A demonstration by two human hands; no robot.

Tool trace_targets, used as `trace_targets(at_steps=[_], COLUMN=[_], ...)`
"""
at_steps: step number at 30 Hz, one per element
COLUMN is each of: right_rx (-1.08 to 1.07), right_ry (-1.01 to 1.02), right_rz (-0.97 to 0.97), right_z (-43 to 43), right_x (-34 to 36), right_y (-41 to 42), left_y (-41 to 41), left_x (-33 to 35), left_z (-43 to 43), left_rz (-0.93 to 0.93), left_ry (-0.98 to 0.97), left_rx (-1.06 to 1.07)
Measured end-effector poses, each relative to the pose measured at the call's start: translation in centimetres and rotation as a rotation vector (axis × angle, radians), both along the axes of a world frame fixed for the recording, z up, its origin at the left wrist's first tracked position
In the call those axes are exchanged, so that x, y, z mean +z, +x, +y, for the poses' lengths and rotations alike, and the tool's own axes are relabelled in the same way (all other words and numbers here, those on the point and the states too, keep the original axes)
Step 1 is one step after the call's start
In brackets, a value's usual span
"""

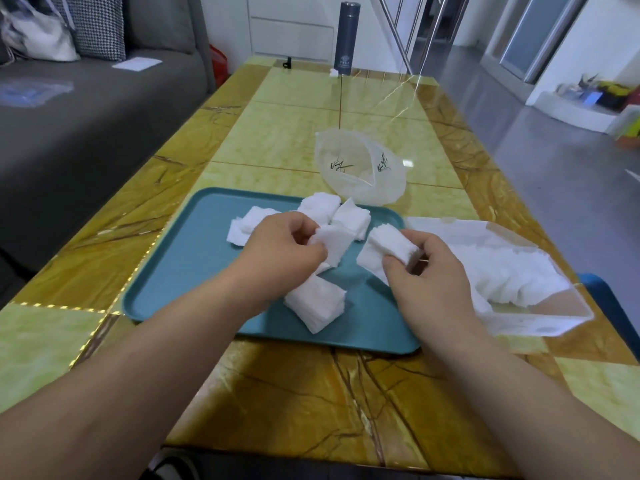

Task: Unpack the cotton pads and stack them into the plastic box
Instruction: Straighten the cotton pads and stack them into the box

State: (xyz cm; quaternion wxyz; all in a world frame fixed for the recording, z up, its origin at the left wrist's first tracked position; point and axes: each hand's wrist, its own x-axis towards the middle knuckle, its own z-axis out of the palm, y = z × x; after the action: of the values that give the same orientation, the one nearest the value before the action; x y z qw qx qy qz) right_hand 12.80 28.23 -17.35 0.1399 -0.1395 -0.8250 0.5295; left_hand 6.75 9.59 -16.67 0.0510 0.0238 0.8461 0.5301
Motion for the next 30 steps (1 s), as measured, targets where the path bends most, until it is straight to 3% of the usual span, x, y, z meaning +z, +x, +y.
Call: trace_targets(at_steps=[6, 13, 30], right_rx=[0.004, 0.232, 0.256], right_ry=[-0.116, -0.329, -0.451], right_rz=[-0.036, -0.079, -0.057], right_z=[0.3, 0.2, 0.1], right_x=[0.3, 0.7, 0.5], right_y=[0.0, 0.3, 0.2], left_y=[1.4, 2.3, 1.8], left_x=[2.5, 2.4, 1.3], left_z=[-1.2, -0.6, -0.6], left_rz=[-0.253, -0.143, -0.004], left_ry=[0.332, 0.245, 0.164], left_rx=[-0.238, -0.294, -0.213])
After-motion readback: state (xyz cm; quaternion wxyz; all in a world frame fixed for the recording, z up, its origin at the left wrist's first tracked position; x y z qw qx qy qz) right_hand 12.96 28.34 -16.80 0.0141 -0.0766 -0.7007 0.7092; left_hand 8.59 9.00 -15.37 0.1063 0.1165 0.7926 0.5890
